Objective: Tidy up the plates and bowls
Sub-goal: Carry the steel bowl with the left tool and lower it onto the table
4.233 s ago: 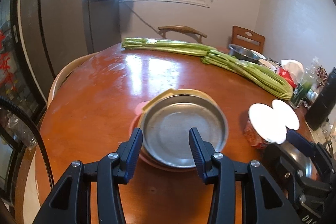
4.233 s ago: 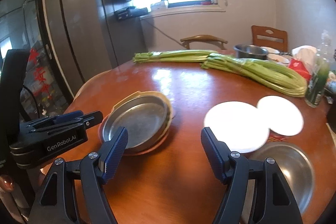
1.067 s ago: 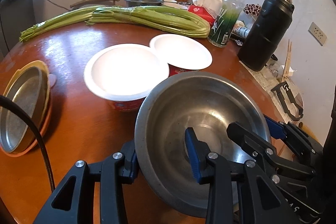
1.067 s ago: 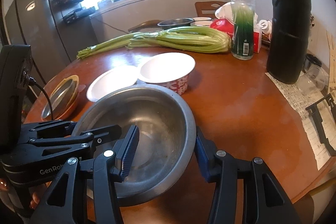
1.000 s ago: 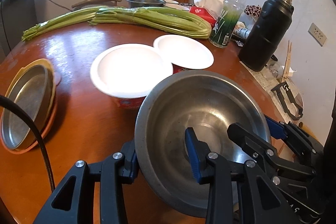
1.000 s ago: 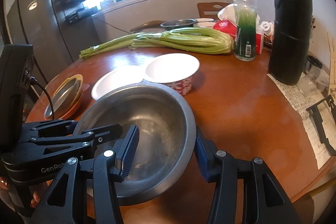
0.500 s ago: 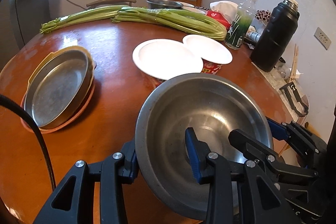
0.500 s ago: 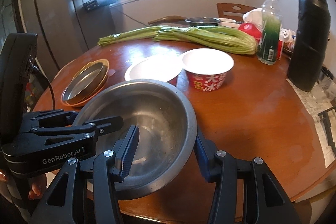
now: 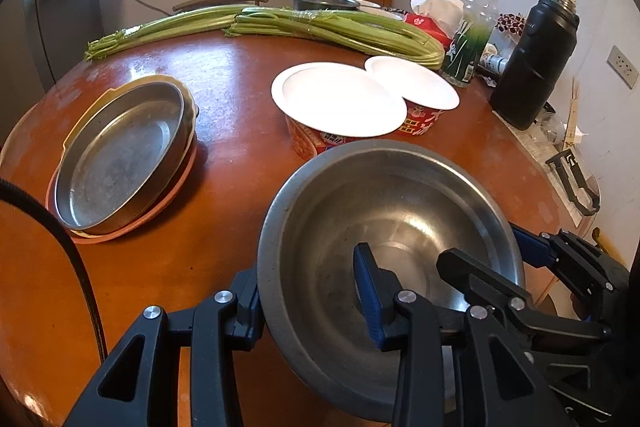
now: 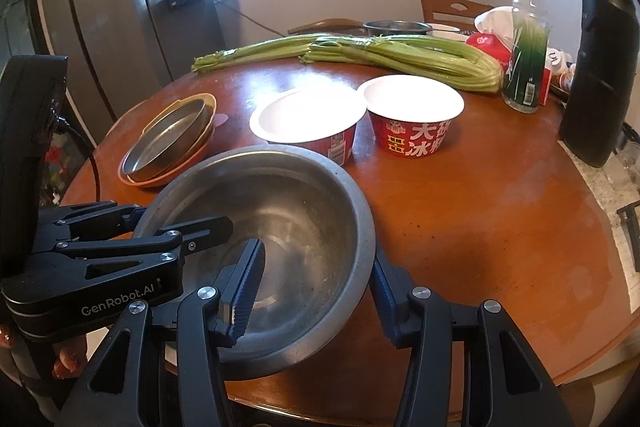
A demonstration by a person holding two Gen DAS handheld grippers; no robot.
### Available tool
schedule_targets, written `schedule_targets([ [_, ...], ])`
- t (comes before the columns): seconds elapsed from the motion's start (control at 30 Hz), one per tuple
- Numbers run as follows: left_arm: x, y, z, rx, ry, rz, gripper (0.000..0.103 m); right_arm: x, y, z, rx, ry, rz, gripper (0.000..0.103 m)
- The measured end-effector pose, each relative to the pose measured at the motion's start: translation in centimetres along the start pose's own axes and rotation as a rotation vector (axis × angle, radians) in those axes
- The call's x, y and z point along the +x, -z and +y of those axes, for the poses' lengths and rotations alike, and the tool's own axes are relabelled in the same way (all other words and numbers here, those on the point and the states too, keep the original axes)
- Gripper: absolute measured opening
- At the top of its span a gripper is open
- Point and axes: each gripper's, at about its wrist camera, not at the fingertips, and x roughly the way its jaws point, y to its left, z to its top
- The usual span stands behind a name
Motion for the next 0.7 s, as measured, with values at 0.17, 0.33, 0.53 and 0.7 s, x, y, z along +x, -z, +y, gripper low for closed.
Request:
schedule_targets([
  [0.17,0.5,0.0,-0.1,0.008,-0.013,0.004,0.039,0.2,0.0,-0.2,0.006,-0.001,0.0,0.054],
  [0.33,0.9,0.0,-0.1,0.014,-0.03,0.009,0.039,0.7,0.1,-0.2,0.007,-0.001,0.011,0.054],
  [0.53,1.5,-0.1,0.0,0.011,-0.046,0.016,0.039,1.4,0.2,-0.2,0.007,-0.005,0.023,0.054],
  [0.7,2.0,0.0,0.0,0.01,-0.05,0.025,0.039,1.7,0.2,-0.3,0.011,-0.007,0.029,0.054],
])
